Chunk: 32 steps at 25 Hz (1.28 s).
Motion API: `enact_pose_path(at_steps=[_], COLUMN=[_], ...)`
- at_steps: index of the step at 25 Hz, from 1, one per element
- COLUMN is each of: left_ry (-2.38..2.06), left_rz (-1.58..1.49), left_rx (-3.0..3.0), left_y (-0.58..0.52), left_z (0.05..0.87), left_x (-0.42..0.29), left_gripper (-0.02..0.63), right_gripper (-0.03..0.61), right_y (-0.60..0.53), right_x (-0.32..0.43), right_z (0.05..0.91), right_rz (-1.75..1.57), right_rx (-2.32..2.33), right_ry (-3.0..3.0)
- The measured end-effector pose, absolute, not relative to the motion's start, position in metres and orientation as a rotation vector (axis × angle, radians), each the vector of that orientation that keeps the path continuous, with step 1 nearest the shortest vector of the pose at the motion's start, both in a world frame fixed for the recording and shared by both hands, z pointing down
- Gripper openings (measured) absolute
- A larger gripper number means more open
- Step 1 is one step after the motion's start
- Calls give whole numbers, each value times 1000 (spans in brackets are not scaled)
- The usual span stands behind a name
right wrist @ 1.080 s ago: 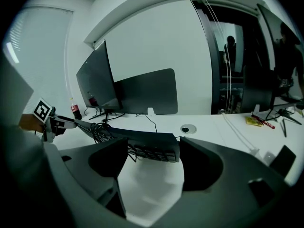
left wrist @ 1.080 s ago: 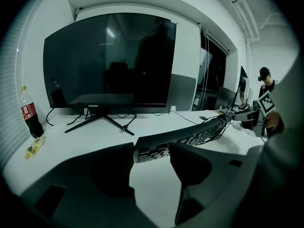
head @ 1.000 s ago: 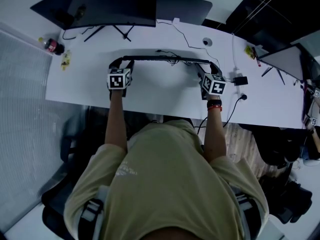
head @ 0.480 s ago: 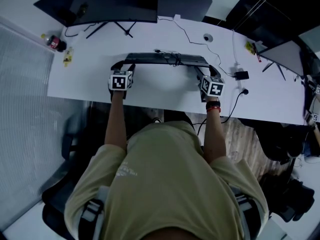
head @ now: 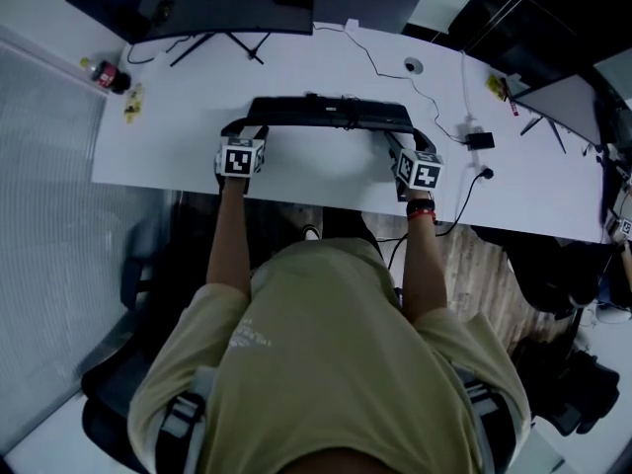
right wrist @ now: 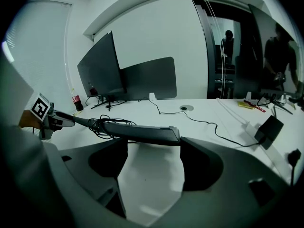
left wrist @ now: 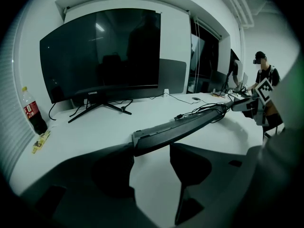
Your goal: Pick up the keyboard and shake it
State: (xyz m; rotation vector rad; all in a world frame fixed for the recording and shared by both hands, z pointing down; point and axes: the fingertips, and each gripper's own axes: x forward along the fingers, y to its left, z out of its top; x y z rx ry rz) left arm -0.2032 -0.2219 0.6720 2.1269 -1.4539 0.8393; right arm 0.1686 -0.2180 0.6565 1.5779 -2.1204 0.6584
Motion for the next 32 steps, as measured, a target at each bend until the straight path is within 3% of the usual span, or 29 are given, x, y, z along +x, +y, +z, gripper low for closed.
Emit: enact_pose_path(at_steps=[32], left_ry=[-1445], left_rz=[1148], left_rx=[2080], left_y=[-194], left_z=[729], left_x=[-201], left_gripper=[252], right_gripper=[353], right_y=[-188], right_x=[171], right_z=[717], right_rz=[763], right_rx=[1521], right_ry=[-1950])
